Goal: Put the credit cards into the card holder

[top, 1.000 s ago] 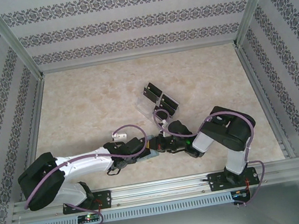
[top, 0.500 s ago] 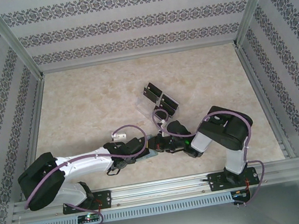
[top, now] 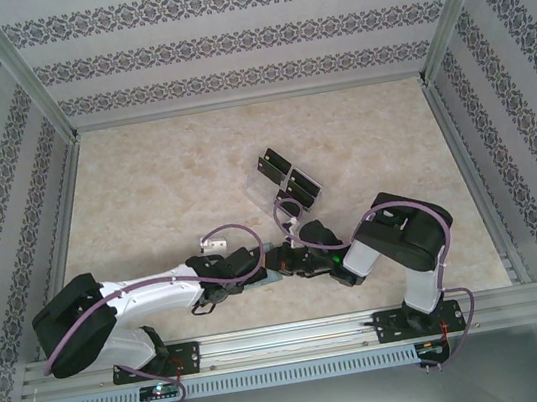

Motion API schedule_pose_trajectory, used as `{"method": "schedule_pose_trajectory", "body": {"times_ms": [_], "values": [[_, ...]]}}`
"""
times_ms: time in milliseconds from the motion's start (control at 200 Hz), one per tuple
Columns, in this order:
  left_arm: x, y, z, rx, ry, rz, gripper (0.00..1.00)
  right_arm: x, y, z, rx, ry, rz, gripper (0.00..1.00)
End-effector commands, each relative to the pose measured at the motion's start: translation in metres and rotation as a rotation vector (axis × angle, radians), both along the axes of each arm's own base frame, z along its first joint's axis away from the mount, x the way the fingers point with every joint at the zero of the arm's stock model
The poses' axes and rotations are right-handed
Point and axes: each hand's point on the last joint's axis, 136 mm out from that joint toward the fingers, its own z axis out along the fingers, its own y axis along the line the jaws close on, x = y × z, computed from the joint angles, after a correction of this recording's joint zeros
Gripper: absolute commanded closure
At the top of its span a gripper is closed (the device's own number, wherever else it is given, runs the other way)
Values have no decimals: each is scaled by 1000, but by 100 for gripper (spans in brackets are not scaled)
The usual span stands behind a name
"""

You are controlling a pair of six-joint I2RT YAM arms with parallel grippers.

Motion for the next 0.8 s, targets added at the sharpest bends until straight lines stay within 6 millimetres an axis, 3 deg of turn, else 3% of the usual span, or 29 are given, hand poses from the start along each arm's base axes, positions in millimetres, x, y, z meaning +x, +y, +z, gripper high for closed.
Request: {"method": "schedule_pose_trajectory", "body": {"times_ms": [0,455,794], "values": [[-25,24,-21,83,127,3,16,-14,4,-6,-7,24,42,100],[-26,25,-20,82,127,4,16,0,12,-3,10,9,19,100],[-25,28,-17,88,120,10,16,-6,13,2,47,5,43,100]]}}
